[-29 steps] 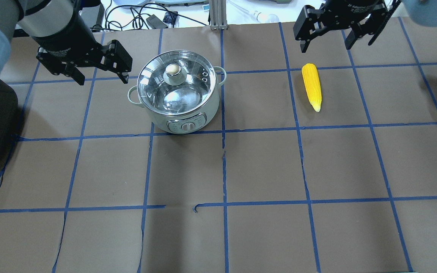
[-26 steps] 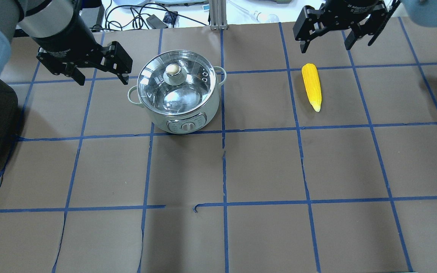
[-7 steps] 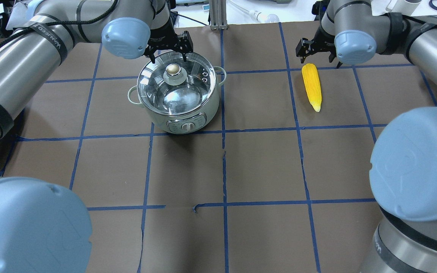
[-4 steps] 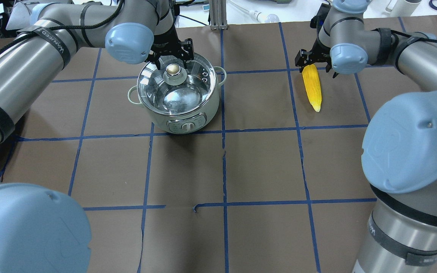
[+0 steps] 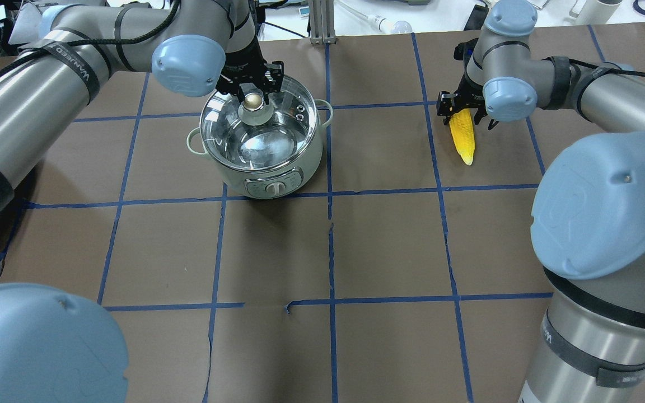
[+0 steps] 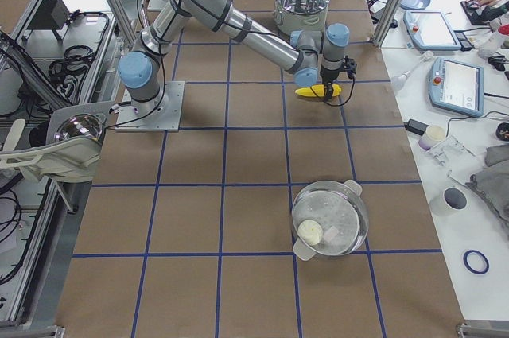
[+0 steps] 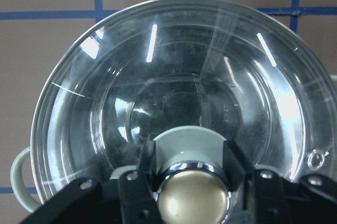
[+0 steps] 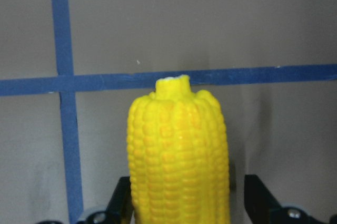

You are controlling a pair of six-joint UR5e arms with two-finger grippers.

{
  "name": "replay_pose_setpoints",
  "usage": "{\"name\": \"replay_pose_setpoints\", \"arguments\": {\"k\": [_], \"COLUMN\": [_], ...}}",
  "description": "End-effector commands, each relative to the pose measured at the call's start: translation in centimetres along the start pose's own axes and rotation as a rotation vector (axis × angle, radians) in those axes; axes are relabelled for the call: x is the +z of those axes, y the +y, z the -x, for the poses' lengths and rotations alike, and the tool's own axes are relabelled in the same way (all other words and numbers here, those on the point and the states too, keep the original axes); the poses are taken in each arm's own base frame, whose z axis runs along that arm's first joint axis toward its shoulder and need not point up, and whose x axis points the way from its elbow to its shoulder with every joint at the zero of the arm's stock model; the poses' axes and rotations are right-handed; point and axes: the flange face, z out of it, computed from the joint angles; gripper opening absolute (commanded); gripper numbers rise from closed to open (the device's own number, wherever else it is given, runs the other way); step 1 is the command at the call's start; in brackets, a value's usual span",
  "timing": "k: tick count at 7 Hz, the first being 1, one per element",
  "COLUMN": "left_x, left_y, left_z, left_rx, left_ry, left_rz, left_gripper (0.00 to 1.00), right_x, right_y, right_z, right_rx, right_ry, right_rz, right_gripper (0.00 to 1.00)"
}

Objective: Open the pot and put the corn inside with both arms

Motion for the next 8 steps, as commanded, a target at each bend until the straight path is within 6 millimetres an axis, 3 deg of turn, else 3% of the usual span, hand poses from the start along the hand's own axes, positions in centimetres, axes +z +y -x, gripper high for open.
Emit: {"name": "replay_pose_setpoints", "arguments": {"k": [1,2,3,4,5,6,7,8], "left_x": [-3.7,-4.1,-3.5,-2.8,-1.7,0.3,4.1,8.4], "left_y": [-2.5,-4.4,-4.4,-4.1,-3.8,-3.2,-1.1,1.9], "left_z": [3.1,11.0,17.8,22.2,26.1,29.6,32.5,33.4], "left_rx": [-0.029,-0.073,-0.043,-0.016,0.104,0.149,0.159,0.145], "left_ry": [-0.012,-0.026,-0.028,-0.031,-0.036,-0.038,-0.031,-0.038], "left_rz": [-0.049,-0.022,0.039,0.076,0.085,0.072,0.074,0.064], "left_gripper": [0.00,0.00,0.00,0.00,0.00,0.00,0.00,0.00], "right_x": [-0.8,-2.6,-3.4,-5.9,-9.9,-12.0,-14.3,-16.7], "right_y": [0.0,0.1,0.2,0.7,1.8,3.6,5.0,5.7], "right_z": [0.1,0.5,1.0,4.5,9.2,15.1,20.3,24.5], "right_rx": [-0.002,-0.008,-0.013,-0.053,-0.113,-0.196,-0.156,-0.155], "right_ry": [-0.011,-0.010,-0.012,-0.014,-0.008,-0.003,0.003,-0.031], "right_rz": [-0.008,-0.032,-0.034,-0.067,-0.125,-0.144,-0.164,-0.199], "right_gripper": [0.26,0.22,0.22,0.22,0.22,0.23,0.22,0.22]}}
